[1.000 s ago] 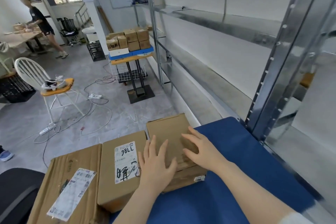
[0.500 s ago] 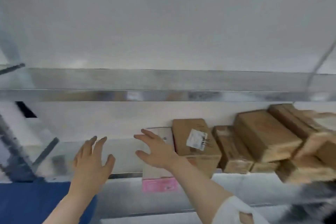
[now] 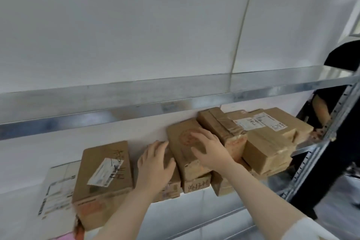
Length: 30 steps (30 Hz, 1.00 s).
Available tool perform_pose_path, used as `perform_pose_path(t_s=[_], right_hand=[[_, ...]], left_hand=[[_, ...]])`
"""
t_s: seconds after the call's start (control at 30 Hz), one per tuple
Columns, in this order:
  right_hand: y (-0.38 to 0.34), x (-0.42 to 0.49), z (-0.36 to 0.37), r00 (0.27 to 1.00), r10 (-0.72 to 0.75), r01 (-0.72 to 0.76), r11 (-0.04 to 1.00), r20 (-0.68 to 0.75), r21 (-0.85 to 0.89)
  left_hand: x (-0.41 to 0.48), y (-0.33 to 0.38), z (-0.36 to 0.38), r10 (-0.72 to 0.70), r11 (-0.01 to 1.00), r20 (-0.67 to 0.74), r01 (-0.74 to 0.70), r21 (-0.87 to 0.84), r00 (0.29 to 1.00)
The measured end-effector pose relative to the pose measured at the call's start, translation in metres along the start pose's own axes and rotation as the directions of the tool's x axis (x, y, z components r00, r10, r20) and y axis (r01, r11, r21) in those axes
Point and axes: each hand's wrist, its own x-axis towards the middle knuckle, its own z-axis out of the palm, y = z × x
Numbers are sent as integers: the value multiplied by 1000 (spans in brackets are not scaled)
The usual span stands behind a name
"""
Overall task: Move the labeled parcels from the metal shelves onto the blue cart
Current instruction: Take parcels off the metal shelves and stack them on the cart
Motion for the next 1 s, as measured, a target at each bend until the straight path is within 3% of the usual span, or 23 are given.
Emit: perform_pose_path(t_s=[0.2,0.37,0.63,1.0], right_hand=[[40,39,5,989,-29,33,999,143,-31],[51,57,18,971,62,-68,998,233,16],[57,52,23,980,32,-51,994,195,93],[-1,37,1,981,-108,70,972,161,225]], left_hand=[[39,30,54,-136,990,81,138,-21,987],[69,25,71,-178,980,169,190,-56,969],[65,27,87,-184,944,109,207,-257,977],[29,28,9,-240,957,30,241,-163,970]])
